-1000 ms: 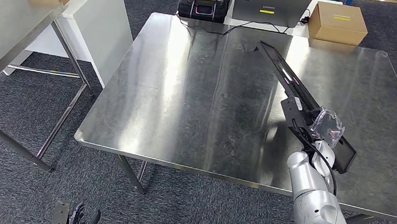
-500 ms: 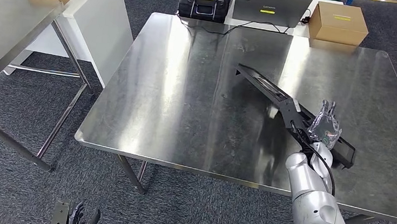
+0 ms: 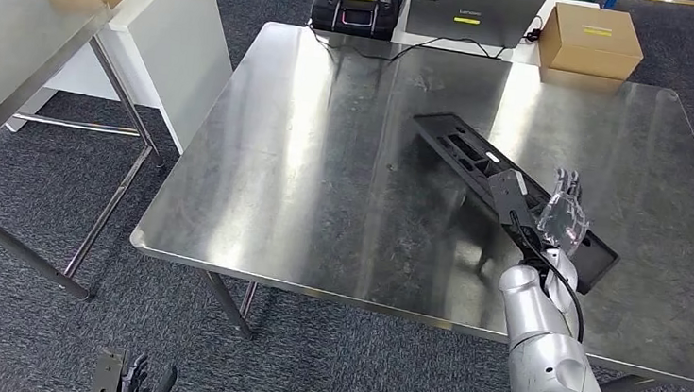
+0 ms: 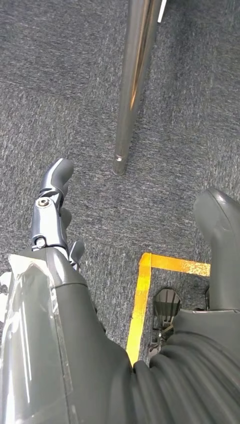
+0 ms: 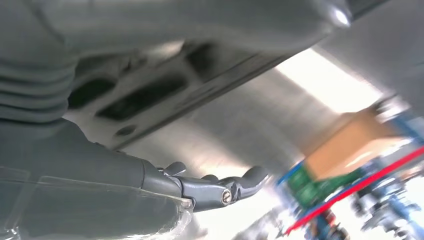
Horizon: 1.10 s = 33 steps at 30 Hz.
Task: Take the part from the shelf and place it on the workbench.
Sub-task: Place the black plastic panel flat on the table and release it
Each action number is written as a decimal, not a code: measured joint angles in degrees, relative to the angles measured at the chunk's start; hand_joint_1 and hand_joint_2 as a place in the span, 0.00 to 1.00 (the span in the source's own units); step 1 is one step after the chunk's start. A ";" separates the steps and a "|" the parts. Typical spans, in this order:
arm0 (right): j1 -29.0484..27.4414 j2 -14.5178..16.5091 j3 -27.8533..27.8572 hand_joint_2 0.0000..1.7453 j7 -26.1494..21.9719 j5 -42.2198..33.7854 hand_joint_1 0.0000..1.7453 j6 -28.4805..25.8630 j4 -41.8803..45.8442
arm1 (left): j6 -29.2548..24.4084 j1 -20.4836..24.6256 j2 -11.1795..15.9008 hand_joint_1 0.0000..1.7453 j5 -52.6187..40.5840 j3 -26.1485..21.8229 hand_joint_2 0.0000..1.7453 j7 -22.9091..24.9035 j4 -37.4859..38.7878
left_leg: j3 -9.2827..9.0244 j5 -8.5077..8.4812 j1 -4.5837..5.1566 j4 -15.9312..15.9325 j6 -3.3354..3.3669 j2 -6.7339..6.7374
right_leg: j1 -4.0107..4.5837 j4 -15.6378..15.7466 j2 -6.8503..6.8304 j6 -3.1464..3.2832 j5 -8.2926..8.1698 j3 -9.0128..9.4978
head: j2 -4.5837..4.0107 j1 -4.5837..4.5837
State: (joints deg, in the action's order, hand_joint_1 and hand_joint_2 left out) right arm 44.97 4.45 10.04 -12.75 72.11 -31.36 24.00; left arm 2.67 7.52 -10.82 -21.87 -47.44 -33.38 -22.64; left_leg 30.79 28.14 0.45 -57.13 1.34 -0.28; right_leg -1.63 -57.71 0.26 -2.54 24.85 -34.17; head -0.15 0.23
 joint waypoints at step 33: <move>-11.81 3.56 -21.49 0.00 -3.97 -21.93 0.00 9.01 32.66 | -0.10 -0.87 -0.26 0.00 3.16 -0.14 0.00 0.15 0.23 | -0.01 0.00 0.02 0.00 0.00 0.01 | -0.01 0.01 -0.01 0.00 0.01 0.01 | 0.00 -0.01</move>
State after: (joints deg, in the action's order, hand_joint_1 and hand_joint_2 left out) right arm 33.16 8.01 -11.45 -16.72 50.18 -22.35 56.65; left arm 2.57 6.66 -11.08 -18.71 -47.58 -33.23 -22.41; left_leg 30.78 28.14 0.46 -57.13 1.34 -0.28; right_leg -1.64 -57.69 0.25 -2.54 24.85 -34.16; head -0.15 0.22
